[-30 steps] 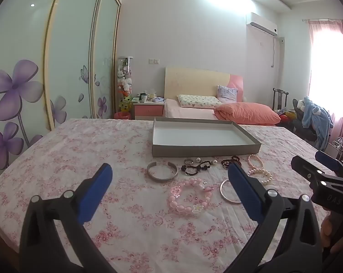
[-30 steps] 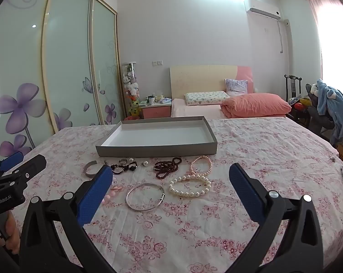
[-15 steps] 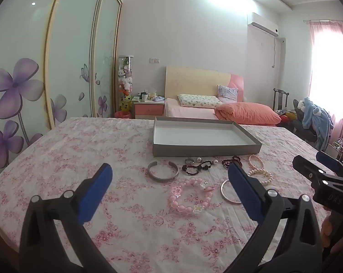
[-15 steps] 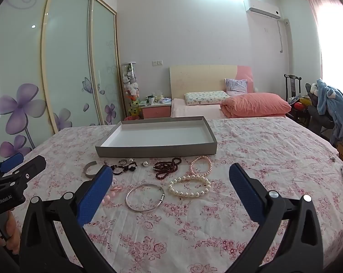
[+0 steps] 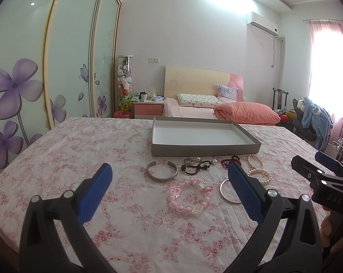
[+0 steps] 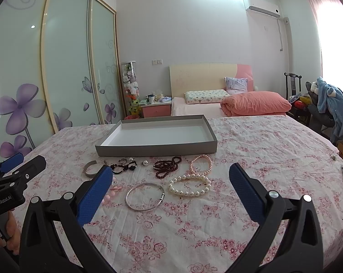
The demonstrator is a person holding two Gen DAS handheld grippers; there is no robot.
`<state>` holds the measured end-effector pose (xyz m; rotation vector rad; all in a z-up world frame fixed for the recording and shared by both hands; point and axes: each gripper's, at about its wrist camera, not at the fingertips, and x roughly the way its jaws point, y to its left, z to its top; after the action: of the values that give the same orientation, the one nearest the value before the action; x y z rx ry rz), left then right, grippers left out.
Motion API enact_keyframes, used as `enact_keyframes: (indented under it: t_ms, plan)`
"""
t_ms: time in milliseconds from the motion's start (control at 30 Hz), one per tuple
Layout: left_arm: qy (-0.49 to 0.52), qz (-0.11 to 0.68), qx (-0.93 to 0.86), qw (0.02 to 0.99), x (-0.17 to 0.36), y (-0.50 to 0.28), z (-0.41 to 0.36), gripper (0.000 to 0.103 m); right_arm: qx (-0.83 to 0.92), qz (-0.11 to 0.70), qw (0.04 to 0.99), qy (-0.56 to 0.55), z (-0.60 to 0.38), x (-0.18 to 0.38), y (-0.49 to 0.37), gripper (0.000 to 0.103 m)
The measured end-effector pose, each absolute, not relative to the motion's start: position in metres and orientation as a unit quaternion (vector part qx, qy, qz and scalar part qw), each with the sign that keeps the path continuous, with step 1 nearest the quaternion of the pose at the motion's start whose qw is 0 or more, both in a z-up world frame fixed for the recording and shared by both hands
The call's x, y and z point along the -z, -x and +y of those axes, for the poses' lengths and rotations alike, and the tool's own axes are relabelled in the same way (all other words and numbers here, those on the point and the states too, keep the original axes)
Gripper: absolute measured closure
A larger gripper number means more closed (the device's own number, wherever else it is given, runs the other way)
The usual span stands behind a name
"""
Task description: Organize jewelry
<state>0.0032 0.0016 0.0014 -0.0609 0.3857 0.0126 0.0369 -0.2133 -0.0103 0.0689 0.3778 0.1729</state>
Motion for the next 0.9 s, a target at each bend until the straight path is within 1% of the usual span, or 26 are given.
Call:
enact_keyframes:
  t_ms: [900]
  plan:
    - [0.031, 0.193, -0.007, 0.981, -0.0006, -0.003, 0.001, 0.004, -0.086, 0.19, 0.977, -0.036, -0.2155, 0.0127, -0.0375, 0.002]
